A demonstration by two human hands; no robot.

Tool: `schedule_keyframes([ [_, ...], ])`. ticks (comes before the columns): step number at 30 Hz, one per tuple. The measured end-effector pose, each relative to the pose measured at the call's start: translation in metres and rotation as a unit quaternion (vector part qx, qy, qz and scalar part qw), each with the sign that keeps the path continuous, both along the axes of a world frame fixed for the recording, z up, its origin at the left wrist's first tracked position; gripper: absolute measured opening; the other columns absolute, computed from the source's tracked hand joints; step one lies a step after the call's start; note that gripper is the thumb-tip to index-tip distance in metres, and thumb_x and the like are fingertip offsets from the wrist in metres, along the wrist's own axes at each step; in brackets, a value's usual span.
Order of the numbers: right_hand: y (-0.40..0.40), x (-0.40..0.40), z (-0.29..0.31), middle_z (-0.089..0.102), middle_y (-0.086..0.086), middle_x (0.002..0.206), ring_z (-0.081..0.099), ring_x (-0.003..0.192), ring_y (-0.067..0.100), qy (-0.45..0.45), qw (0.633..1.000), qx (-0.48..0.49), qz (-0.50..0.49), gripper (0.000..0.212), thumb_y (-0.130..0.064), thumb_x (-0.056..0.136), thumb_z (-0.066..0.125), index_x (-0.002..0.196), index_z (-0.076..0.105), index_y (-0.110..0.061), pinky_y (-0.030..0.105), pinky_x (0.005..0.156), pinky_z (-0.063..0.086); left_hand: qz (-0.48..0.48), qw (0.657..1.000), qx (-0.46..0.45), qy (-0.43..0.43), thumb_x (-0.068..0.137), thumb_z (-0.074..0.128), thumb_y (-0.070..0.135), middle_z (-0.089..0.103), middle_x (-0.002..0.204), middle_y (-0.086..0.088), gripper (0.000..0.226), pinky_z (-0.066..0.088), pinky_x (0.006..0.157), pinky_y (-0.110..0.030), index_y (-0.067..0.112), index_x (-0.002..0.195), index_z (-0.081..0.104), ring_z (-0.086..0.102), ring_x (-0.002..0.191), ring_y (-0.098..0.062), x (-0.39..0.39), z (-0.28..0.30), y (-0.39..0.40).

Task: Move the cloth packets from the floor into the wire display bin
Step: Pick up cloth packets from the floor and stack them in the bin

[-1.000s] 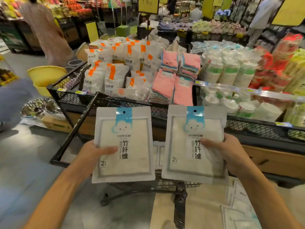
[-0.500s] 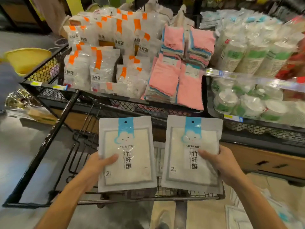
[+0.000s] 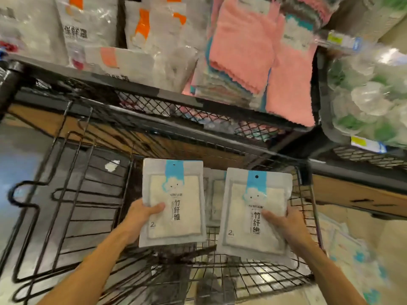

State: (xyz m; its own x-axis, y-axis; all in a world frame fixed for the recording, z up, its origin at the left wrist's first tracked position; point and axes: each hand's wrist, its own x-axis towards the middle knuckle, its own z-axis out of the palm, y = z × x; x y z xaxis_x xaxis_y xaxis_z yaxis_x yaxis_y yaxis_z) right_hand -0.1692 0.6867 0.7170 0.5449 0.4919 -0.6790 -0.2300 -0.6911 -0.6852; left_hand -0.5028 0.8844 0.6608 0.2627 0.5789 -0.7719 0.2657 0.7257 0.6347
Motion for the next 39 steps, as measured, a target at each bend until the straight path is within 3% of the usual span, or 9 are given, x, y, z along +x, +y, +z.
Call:
schedule_keyframes([
  [6, 0.019, 0.001, -0.094, 0.081, 0.009, 0.095, 0.080, 0.079, 0.024, -0.011, 0.999, -0.043, 0.025, 0.025, -0.014, 0.085, 0.077, 0.107, 0.069, -0.007, 0.039, 0.064, 0.065, -0.003, 0.999, -0.033, 0.038, 0.084, 0.078, 0.004, 0.078, 0.108, -0.013, 0.029, 0.056, 0.096, -0.052, 0.005, 0.113, 0.072, 0.074, 0.101, -0.032, 0.018, -0.100, 0.015],
  [8, 0.026, 0.005, -0.122, 0.081, 0.008, 0.096, 0.080, 0.082, 0.025, -0.017, 0.998, -0.052, 0.029, 0.028, -0.020, 0.081, 0.080, 0.106, 0.070, -0.012, 0.046, 0.071, 0.065, -0.011, 0.998, -0.038, 0.050, 0.085, 0.079, 0.007, 0.077, 0.107, -0.013, 0.022, 0.057, 0.092, -0.043, 0.008, 0.106, 0.072, 0.073, 0.099, -0.029, 0.028, -0.126, 0.019],
  [13, 0.049, 0.019, -0.177, 0.078, 0.001, 0.096, 0.077, 0.080, 0.017, -0.038, 0.996, -0.060, 0.053, 0.018, -0.017, 0.089, 0.077, 0.106, 0.070, -0.016, 0.030, 0.059, 0.061, -0.059, 0.995, -0.043, 0.064, 0.088, 0.076, 0.016, 0.076, 0.100, -0.006, 0.024, 0.059, 0.075, -0.036, 0.013, 0.110, 0.068, 0.073, 0.092, -0.022, 0.053, -0.174, 0.028],
  [16, 0.060, 0.024, -0.201, 0.076, -0.003, 0.096, 0.074, 0.086, 0.017, -0.043, 0.996, -0.054, 0.061, 0.017, -0.019, 0.090, 0.076, 0.104, 0.066, -0.022, 0.032, 0.062, 0.061, -0.051, 0.997, -0.029, 0.053, 0.088, 0.076, 0.015, 0.078, 0.105, -0.008, 0.028, 0.061, 0.084, -0.045, 0.011, 0.116, 0.069, 0.075, 0.095, -0.026, 0.057, -0.194, 0.031],
  [20, 0.061, 0.026, -0.230, 0.077, 0.003, 0.105, 0.075, 0.096, 0.024, -0.066, 0.995, -0.053, 0.045, 0.031, -0.016, 0.086, 0.081, 0.115, 0.068, -0.017, 0.046, 0.084, 0.063, -0.067, 0.997, -0.036, 0.020, 0.088, 0.077, 0.014, 0.078, 0.109, -0.008, 0.032, 0.059, 0.092, -0.050, 0.009, 0.118, 0.070, 0.075, 0.101, -0.028, 0.048, -0.214, 0.036],
  [27, 0.061, 0.008, -0.255, 0.068, -0.001, 0.109, 0.072, 0.096, 0.022, -0.171, 0.981, -0.081, 0.030, 0.061, -0.031, 0.084, 0.085, 0.128, 0.048, -0.010, 0.048, 0.081, 0.064, -0.058, 0.993, 0.064, 0.081, 0.086, 0.078, 0.011, 0.078, 0.108, -0.006, 0.034, 0.064, 0.081, -0.043, 0.012, 0.117, 0.066, 0.076, 0.099, -0.025, 0.049, -0.235, 0.028],
  [35, 0.051, -0.001, -0.277, 0.042, 0.023, 0.130, 0.039, 0.097, 0.018, -0.358, 0.907, -0.165, 0.150, 0.053, -0.032, 0.103, 0.052, 0.137, 0.040, 0.007, 0.033, 0.076, 0.055, -0.142, 0.937, 0.244, 0.206, 0.076, 0.074, 0.068, 0.060, 0.125, -0.004, 0.069, 0.063, 0.075, -0.049, 0.027, 0.126, 0.051, 0.065, 0.108, -0.023, 0.055, -0.255, 0.006],
  [37, 0.052, -0.004, -0.280, 0.045, 0.024, 0.130, 0.038, 0.095, 0.018, -0.383, 0.889, -0.191, 0.162, 0.056, -0.033, 0.103, 0.052, 0.142, 0.038, 0.004, 0.033, 0.079, 0.053, -0.162, 0.911, 0.269, 0.269, 0.086, 0.067, 0.063, 0.047, 0.130, -0.009, 0.077, 0.059, 0.081, -0.049, 0.012, 0.141, 0.045, 0.053, 0.111, -0.022, 0.066, -0.247, 0.001],
  [39, 0.051, -0.010, -0.280, 0.048, 0.026, 0.127, 0.051, 0.099, 0.030, -0.396, 0.884, -0.203, 0.144, 0.064, -0.032, 0.101, 0.056, 0.148, 0.030, 0.002, 0.047, 0.088, 0.055, -0.182, 0.874, 0.296, 0.339, 0.096, 0.065, 0.041, 0.042, 0.133, -0.021, 0.077, 0.053, 0.090, -0.053, 0.004, 0.153, 0.028, 0.049, 0.113, -0.032, 0.078, -0.238, -0.008],
])
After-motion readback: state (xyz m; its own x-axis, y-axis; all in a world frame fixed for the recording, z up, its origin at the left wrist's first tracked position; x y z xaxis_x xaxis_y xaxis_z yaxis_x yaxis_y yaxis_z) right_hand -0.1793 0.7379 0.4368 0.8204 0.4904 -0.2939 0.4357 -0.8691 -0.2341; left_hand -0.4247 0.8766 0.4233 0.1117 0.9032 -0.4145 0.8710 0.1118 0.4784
